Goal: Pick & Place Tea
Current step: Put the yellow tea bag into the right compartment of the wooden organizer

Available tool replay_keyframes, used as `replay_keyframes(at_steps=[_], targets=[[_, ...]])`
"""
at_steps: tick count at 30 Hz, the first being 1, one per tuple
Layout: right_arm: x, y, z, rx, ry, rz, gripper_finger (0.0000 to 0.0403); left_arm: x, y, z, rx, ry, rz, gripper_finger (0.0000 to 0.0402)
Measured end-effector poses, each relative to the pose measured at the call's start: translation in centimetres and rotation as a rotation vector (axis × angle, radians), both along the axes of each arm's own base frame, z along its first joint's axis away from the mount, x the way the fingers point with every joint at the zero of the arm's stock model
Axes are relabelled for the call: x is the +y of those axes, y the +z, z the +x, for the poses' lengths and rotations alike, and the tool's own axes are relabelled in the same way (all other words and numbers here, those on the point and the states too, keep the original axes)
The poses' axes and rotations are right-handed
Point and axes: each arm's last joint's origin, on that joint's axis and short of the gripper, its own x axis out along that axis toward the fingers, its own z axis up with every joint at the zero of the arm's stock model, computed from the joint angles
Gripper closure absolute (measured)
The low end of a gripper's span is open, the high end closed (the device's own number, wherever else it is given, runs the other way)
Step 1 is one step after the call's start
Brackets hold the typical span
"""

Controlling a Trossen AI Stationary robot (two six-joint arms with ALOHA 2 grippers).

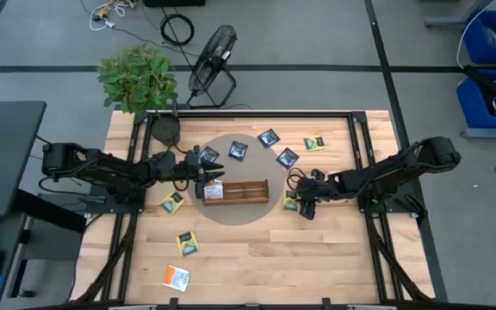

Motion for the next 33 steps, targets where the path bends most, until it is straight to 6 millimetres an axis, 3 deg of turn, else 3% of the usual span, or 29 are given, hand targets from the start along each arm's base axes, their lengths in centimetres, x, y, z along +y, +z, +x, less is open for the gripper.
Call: replay_keyframes(at_steps=[18,29,33], targets=[[-0.9,1.6,0.3,-0.1,0.09,-0.102,0.0204,0.0,0.0,0.0,0.0,0.0,-0.002,0.0287],[-1.1,-0.3,1.1,-0.033,0.101,-0.025,0.0205,0.0,0.0,0.0,0.002,0.0,-0.002,0.0287],[-1.1,-0.6,1.1,-0.018,0.1,-0.021,0.0223,0.0,0.0,0.0,0.002,0.0,-0.001,0.0287]])
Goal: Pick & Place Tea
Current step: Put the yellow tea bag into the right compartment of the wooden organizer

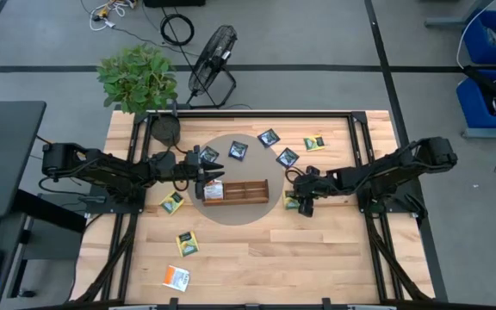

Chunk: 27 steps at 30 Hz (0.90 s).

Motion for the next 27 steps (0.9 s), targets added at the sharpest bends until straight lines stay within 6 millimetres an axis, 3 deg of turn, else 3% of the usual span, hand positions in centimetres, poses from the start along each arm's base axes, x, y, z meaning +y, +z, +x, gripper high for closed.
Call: replay_keyframes(at_steps=[4,11,18,27], targets=[[0.0,0.0,0.0,0.007,0.003,0.007,0.0271,0.0,0.0,0.0,0.0,0.0,0.0,0.0287],[0.0,-0.1,-0.2,0.024,-0.007,0.016,0.0388,0.0,0.0,0.0,0.0,0.0,0.0,0.0287],[0.0,0.4,-0.2,0.005,-0.022,0.021,0.0397,0.0,0.0,0.0,-0.004,0.0,0.0,0.0287],[1.4,3.7,0.7,-0.023,-0.014,-0.115,0.0401,0.0,0.0,0.0,-0.008,0.0,-0.019,0.0287]])
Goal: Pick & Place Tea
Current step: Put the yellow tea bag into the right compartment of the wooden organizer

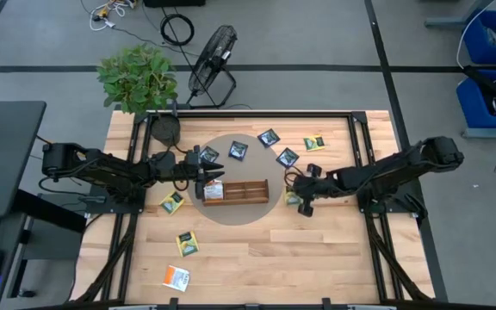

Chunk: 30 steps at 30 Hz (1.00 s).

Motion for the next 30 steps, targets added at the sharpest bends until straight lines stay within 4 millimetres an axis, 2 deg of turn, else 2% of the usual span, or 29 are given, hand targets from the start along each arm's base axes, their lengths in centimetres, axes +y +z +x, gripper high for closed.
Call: replay_keyframes(at_steps=[3,8,12,16,26,30], targets=[[0.8,1.1,0.7,-0.037,0.005,-0.068,0.0402,0.0,0.1,0.0,-0.006,0.0,0.003,0.0287],[1.9,2.2,0.3,0.016,-0.03,-0.194,0.0402,0.0,0.7,-0.2,-0.04,0.0,0.001,0.0287],[2.6,3.4,0.5,-0.032,-0.078,-0.359,0.0403,-0.1,1.1,-0.3,-0.06,-0.004,0.004,0.0287],[3.1,5.0,1.6,-0.125,-0.087,-0.475,0.0403,-0.1,1.1,-0.3,-0.065,-0.004,-0.009,0.0287],[3.4,7.4,3.8,-0.301,-0.026,-0.558,0.0403,-0.1,1.1,-0.3,-0.067,-0.004,-0.015,0.0287],[3.5,7.2,4.9,-0.341,0.006,-0.571,0.0403,-0.1,1.1,-0.3,-0.067,-0.004,-0.015,0.0287]])
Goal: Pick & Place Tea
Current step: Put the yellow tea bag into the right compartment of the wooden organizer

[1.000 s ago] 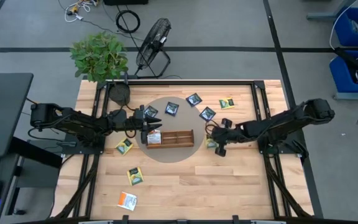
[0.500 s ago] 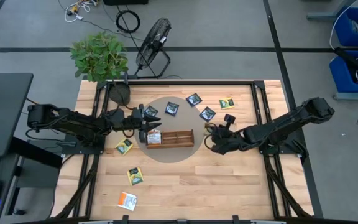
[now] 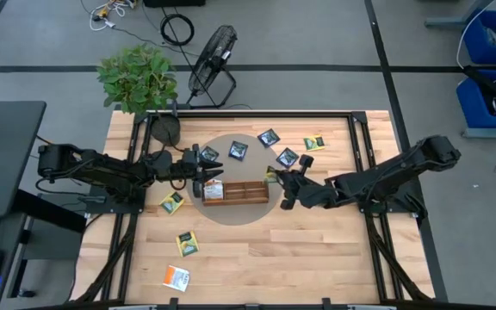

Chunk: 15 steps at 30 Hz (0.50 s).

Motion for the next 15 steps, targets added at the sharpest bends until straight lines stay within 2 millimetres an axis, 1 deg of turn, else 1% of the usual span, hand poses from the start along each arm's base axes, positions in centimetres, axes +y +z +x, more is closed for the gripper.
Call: replay_keyframes(at_steps=[8,15], targets=[[-0.3,-1.6,2.0,0.002,0.012,-0.059,0.0403,0.0,0.0,0.0,0.001,0.0,0.0,0.0287],[-0.3,-2.0,3.8,0.035,0.047,-0.059,0.0403,0.0,-0.1,0.0,0.005,0.0,-0.001,0.0287]])
